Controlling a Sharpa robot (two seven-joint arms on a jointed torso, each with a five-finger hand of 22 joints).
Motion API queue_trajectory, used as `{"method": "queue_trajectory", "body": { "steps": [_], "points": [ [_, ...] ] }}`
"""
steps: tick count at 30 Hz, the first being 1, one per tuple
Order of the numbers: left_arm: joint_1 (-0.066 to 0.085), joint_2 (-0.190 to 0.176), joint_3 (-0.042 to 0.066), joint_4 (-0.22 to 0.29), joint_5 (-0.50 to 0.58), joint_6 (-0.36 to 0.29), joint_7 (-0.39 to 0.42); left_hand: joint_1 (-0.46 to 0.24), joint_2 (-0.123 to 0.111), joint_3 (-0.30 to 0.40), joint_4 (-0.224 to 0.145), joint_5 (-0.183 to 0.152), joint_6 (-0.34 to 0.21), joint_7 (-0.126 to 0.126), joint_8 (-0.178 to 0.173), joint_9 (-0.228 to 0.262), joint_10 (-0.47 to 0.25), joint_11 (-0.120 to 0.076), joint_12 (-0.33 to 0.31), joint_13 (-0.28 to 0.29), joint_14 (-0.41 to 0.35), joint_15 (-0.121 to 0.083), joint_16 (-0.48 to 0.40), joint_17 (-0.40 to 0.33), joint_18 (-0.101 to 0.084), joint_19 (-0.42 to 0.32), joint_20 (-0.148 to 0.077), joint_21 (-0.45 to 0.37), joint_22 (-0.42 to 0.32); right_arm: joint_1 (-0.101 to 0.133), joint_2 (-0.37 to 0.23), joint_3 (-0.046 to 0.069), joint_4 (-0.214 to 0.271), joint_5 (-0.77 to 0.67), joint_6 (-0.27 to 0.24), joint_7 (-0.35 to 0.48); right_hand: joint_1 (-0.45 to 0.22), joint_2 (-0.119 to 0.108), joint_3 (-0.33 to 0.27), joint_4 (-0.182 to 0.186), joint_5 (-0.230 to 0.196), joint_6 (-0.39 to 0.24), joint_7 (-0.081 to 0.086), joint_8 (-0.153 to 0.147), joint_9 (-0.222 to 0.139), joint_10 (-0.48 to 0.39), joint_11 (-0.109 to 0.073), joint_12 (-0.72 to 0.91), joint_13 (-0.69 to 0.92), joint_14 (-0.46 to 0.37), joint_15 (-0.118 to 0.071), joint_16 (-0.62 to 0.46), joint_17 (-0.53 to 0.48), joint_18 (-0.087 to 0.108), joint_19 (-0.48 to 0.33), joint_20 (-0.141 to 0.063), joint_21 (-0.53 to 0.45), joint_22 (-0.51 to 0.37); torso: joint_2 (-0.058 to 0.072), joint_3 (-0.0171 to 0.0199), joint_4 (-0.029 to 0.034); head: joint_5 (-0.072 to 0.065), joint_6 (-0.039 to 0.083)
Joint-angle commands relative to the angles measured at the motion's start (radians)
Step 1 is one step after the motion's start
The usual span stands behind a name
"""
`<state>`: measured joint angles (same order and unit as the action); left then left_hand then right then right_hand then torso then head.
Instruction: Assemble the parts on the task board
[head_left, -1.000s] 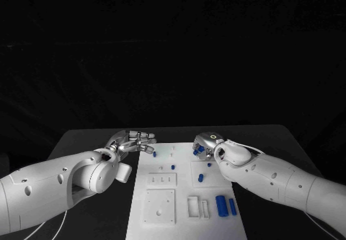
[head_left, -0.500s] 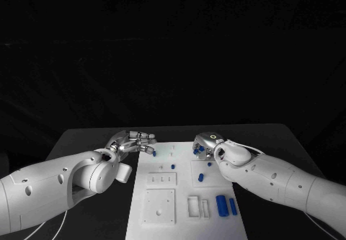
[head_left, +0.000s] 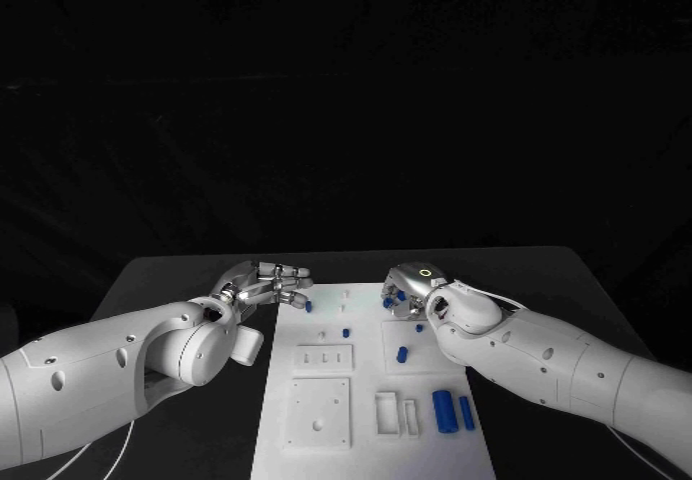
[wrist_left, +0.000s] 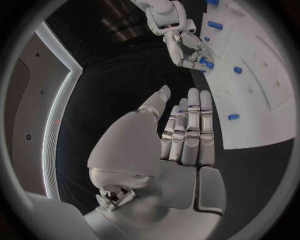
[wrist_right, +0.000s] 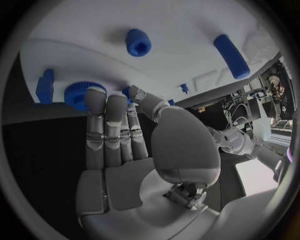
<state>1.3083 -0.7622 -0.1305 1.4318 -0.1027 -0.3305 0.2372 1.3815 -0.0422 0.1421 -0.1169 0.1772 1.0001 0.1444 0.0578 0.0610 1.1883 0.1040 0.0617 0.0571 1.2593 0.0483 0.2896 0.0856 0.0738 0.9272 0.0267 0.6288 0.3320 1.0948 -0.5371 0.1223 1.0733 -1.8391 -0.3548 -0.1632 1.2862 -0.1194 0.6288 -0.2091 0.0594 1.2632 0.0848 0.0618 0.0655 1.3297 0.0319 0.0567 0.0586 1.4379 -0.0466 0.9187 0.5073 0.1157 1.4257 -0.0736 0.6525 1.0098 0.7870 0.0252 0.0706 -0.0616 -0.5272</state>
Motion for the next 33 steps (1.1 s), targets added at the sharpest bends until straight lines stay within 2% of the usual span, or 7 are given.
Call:
{"method": "queue_trajectory", "body": {
  "steps": [1,10,13,19,24,29,33],
  "points": [
    [0.002,0.002,0.001,-0.001,-0.005,0.015,0.002,-0.006,0.004,0.002,-0.006,0.004,-0.001,0.004,0.005,0.002,-0.009,0.0,-0.002,0.002,-0.007,0.002,0.004,-0.001,0.01,0.005,0.005,-0.001,-0.001,0.0,0.0,0.0,0.013,0.0,-0.065,-0.017,0.008,0.012,0.005,0.002,-0.006,0.014,-0.005,0.002,0.011,0.006,-0.002,0.001,0.003,-0.001,-0.007,-0.005,0.004,-0.004,0.0,-0.003,-0.002,0.016,0.002,-0.0009,-0.0001,0.002,0.003],
    [0.003,0.002,0.001,-0.006,-0.008,0.015,0.001,-0.005,0.004,0.003,-0.008,0.005,0.0,0.004,0.005,0.002,-0.009,0.0,-0.002,0.002,-0.007,0.002,0.004,-0.002,0.01,0.004,0.004,0.001,-0.001,0.006,0.026,0.001,0.032,0.003,-0.089,-0.045,0.01,0.011,0.005,0.002,-0.007,0.016,-0.005,0.002,0.01,0.006,-0.002,0.002,0.003,0.0,-0.008,-0.008,0.01,-0.004,0.01,-0.004,-0.031,0.056,0.006,-0.0019,0.0015,0.009,0.009],
    [0.004,0.001,0.001,-0.006,-0.009,0.016,0.001,-0.005,0.004,0.003,-0.008,0.005,0.0,0.004,0.005,0.002,-0.009,0.0,-0.002,0.002,-0.007,0.002,0.004,-0.002,0.01,0.004,0.004,0.001,-0.001,0.01,0.045,0.002,0.03,0.003,-0.093,-0.054,0.01,0.011,0.004,0.002,-0.007,0.016,-0.005,0.002,0.009,0.005,-0.002,0.002,0.003,0.0,-0.007,-0.01,0.011,-0.004,0.014,-0.004,-0.044,0.067,0.006,-0.0026,0.0004,0.017,0.012],
    [0.006,0.002,0.001,-0.005,-0.013,0.016,0.001,-0.007,0.005,0.004,-0.01,0.006,0.0,0.004,0.005,0.002,-0.011,0.001,-0.003,0.002,-0.007,0.002,0.004,-0.002,0.01,0.002,0.004,0.004,-0.001,0.015,0.085,0.004,0.017,-0.002,-0.096,-0.085,0.011,0.011,0.005,0.002,-0.006,0.016,-0.005,0.002,0.009,0.004,-0.002,0.002,0.003,0.001,-0.008,-0.012,0.009,-0.007,0.026,-0.004,-0.039,0.104,0.009,-0.0061,0.0055,0.011,0.014],
    [0.009,0.004,0.002,-0.006,-0.014,0.016,0.001,-0.007,0.005,0.004,-0.01,0.006,0.0,0.004,0.005,0.002,-0.011,0.001,-0.003,0.002,-0.007,0.002,0.004,-0.002,0.01,0.002,0.004,0.004,-0.001,0.018,0.111,0.005,-0.001,-0.01,-0.087,-0.1,0.011,0.012,0.005,0.001,-0.007,0.014,-0.004,0.002,0.009,0.002,-0.001,0.002,0.003,0.001,-0.007,-0.012,0.007,-0.007,0.027,-0.004,-0.043,0.122,0.011,-0.0061,0.0056,0.012,0.014],
    [0.015,0.007,0.001,-0.005,-0.016,0.016,0.0,-0.007,0.005,0.004,-0.01,0.006,0.0,0.004,0.005,0.002,-0.011,0.001,-0.003,0.002,-0.007,0.002,0.004,-0.002,0.01,0.002,0.004,0.004,-0.001,0.022,0.135,0.006,-0.025,-0.019,-0.081,-0.109,0.011,0.011,0.005,0.0,-0.006,0.014,-0.004,0.002,0.008,0.002,-0.001,0.001,0.002,0.001,-0.008,-0.012,0.007,-0.007,0.029,-0.004,-0.05,0.133,0.017,-0.0123,0.0133,0.009,0.017],
    [0.021,0.008,0.001,-0.002,-0.018,0.016,0.0,-0.007,0.005,0.004,-0.01,0.006,0.0,0.004,0.005,0.002,-0.011,0.001,-0.003,0.002,-0.007,0.002,0.004,-0.002,0.01,0.002,0.004,0.004,-0.001,0.023,0.149,0.006,-0.042,-0.029,-0.083,-0.117,0.011,0.011,0.006,-0.001,-0.007,0.014,-0.004,0.002,0.008,0.001,-0.001,0.002,0.003,0.001,-0.007,-0.012,0.006,-0.007,0.031,-0.004,-0.053,0.141,0.021,-0.0148,0.0173,0.006,0.019]
  ]
}}
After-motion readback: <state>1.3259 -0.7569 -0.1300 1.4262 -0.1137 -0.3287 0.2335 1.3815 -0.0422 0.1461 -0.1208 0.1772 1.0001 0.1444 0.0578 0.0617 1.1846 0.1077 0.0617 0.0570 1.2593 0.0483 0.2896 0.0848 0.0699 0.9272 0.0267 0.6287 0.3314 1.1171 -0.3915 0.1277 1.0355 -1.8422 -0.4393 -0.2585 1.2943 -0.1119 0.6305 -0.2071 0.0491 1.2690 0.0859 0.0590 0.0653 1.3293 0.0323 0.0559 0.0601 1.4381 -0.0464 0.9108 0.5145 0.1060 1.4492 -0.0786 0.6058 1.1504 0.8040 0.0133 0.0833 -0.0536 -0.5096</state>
